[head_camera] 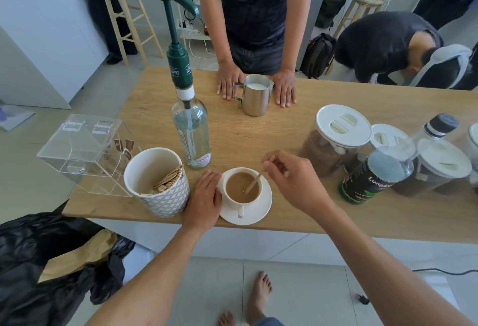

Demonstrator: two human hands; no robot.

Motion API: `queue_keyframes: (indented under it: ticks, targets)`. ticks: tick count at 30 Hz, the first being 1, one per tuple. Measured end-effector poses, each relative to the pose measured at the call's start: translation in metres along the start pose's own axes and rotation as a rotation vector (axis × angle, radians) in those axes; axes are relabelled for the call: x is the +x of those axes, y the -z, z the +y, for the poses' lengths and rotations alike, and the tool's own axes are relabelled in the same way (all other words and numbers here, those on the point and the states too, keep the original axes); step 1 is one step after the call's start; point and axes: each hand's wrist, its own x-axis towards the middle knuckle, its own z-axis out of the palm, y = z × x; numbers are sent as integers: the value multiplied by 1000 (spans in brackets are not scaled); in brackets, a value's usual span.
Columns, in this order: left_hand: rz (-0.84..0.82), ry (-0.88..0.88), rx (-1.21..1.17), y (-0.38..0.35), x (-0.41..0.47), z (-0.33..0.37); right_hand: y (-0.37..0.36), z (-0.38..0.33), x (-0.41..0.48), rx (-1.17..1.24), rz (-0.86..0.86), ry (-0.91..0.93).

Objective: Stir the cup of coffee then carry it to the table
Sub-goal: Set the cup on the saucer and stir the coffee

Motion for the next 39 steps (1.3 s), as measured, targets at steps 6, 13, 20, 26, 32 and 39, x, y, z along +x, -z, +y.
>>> queue_keyframes:
  ticks: [6,13,20,26,32,39]
  targets:
    - [11,-12,0,0,0,0,-3,2,0,34,58,-22]
    - [15,-16,11,0,0,1,-7,8,-1,59,53,-153]
    - [18,-21,9,0,0,0,-8,12,-2,81,43,-238]
    - [17,-16,15,0,0,0,-9,15,-3,124,5,-280]
    - [20,-11,17,0,0,1,-11,17,-3,123,11,-303]
    - [19,-15,5,0,0,1,-10,17,-2,128,48,-308]
